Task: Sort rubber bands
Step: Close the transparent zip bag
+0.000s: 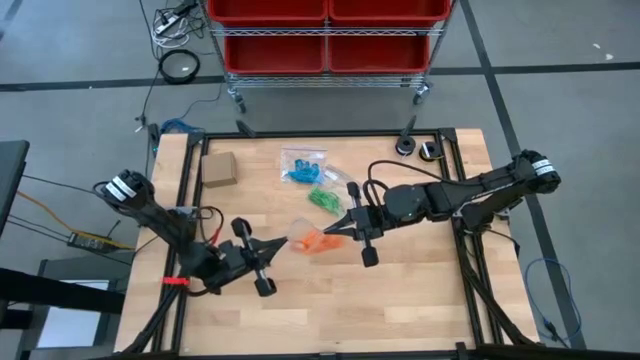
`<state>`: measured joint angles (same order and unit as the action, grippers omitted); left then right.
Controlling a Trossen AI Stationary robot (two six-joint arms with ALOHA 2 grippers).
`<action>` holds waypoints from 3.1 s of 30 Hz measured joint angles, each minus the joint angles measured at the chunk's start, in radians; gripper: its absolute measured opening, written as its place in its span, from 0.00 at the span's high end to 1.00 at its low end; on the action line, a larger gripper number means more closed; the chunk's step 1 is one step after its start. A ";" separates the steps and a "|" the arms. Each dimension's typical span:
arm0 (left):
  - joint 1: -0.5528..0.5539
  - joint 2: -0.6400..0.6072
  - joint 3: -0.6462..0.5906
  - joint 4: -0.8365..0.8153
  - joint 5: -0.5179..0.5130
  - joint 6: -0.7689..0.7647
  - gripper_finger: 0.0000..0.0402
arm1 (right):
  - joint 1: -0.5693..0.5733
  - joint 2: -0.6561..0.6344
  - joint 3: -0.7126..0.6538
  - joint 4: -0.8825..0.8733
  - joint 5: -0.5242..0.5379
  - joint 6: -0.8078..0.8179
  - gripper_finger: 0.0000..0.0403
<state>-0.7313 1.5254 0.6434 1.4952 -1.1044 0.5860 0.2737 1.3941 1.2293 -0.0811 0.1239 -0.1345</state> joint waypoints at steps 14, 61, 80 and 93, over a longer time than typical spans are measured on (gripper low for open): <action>-0.046 -0.263 0.118 -0.954 0.048 -0.319 1.00 | -0.006 0.000 0.000 -0.049 -0.091 0.100 1.00; -0.038 -0.382 -0.118 -0.886 0.047 -0.682 0.52 | -0.004 0.004 -0.001 -0.020 -0.201 0.052 1.00; -0.041 -0.258 -0.097 -0.630 0.157 -0.567 0.40 | -0.040 0.003 -0.001 0.040 -0.138 0.023 1.00; 0.040 -0.256 -0.097 -0.540 0.105 -0.514 0.41 | -0.040 0.003 0.000 0.068 -0.126 0.017 1.00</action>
<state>-0.6914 1.2690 0.5461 0.9550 -0.9993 0.0723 0.2333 1.3972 1.2289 -0.0129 -0.0021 -0.1172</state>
